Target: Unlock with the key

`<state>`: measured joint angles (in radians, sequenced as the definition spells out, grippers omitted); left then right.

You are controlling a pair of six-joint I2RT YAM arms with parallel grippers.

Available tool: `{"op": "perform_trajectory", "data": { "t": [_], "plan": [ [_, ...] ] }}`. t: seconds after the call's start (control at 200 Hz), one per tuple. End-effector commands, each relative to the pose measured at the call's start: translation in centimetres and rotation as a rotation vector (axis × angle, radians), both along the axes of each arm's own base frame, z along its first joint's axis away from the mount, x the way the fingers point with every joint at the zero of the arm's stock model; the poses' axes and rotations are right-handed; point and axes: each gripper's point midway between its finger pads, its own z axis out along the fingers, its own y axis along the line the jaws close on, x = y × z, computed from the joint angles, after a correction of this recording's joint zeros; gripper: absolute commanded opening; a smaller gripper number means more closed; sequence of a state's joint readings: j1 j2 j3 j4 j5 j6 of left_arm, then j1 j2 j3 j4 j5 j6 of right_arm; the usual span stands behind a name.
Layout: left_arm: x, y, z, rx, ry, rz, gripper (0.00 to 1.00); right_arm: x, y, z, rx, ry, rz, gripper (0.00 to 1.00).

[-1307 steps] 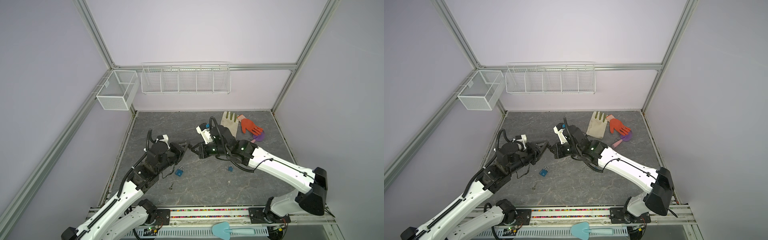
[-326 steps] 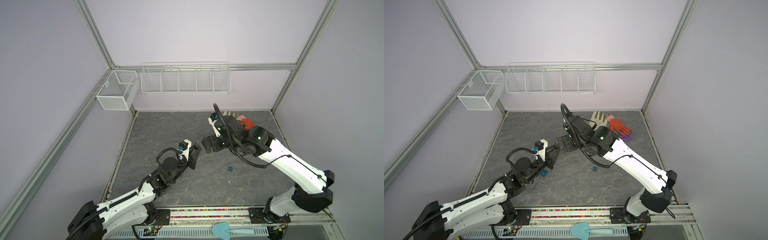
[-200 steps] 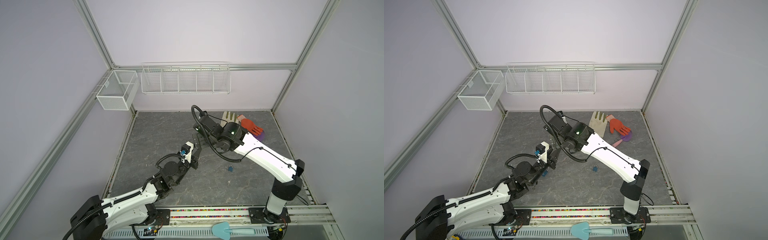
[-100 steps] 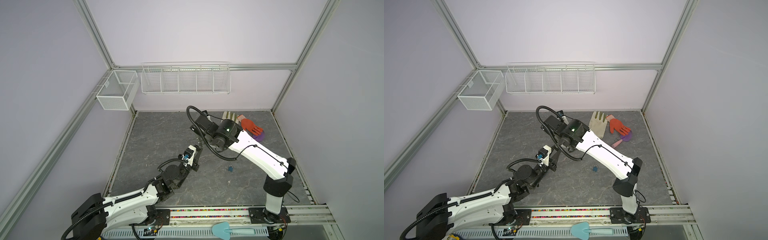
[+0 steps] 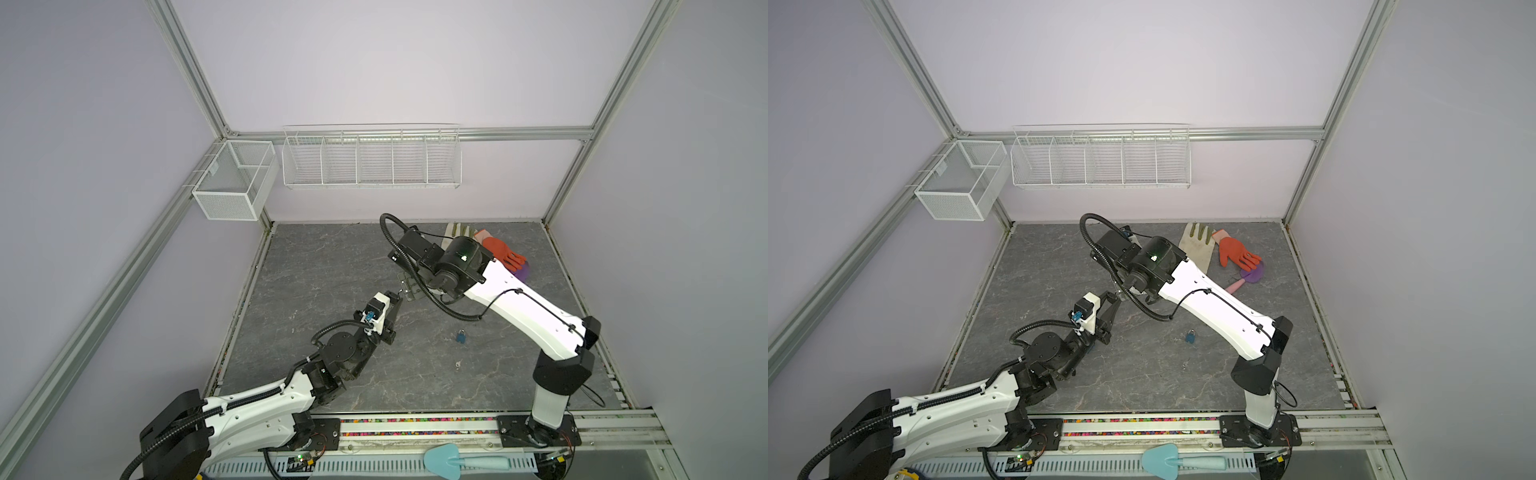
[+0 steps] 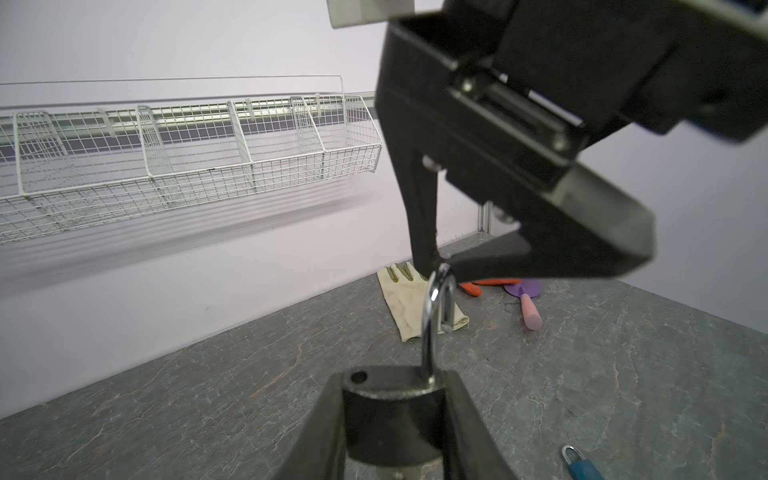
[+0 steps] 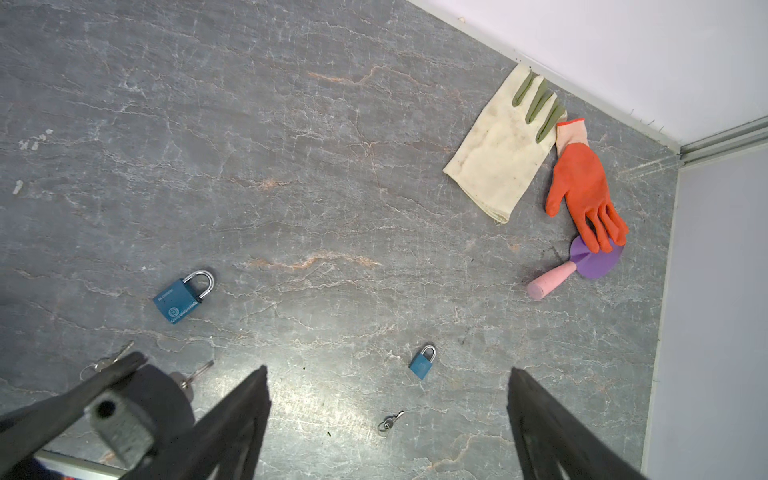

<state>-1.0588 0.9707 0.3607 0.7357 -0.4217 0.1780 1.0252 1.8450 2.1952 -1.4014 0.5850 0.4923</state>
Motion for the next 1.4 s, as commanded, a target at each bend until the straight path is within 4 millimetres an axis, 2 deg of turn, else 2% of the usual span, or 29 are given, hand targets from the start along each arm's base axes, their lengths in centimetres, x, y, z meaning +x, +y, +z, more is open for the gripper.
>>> {"op": "perform_trajectory", "data": {
  "t": [0.0,0.115,0.2,0.355,0.55,1.144,1.394],
  "plan": [
    [-0.6,-0.4,1.2,-0.013,-0.041,-0.035,0.00,-0.1,-1.4,2.6,0.048,-0.042,0.023,0.90],
    [-0.7,-1.1,1.3,-0.001,-0.042,-0.069,0.00,-0.5,0.5,2.3,0.067,-0.014,0.134,0.88],
    [-0.7,-1.5,1.5,-0.002,-0.042,-0.076,0.00,-0.5,1.3,1.1,0.038,0.024,0.186,0.88],
    [-0.7,-1.8,1.7,0.004,-0.040,-0.083,0.00,-1.1,2.4,0.1,0.048,0.077,0.240,0.88],
    [-0.6,-1.7,2.0,-0.003,-0.046,-0.077,0.00,-0.9,1.7,-1.0,-0.004,0.099,0.234,0.89],
    [-0.2,-1.5,2.1,-0.019,-0.026,-0.051,0.00,-1.4,-0.8,-0.8,-0.009,0.097,0.185,0.89],
    [0.1,-1.5,1.9,-0.024,-0.008,-0.040,0.00,-2.2,-0.7,1.2,0.070,0.070,0.212,0.88]
  ]
}}
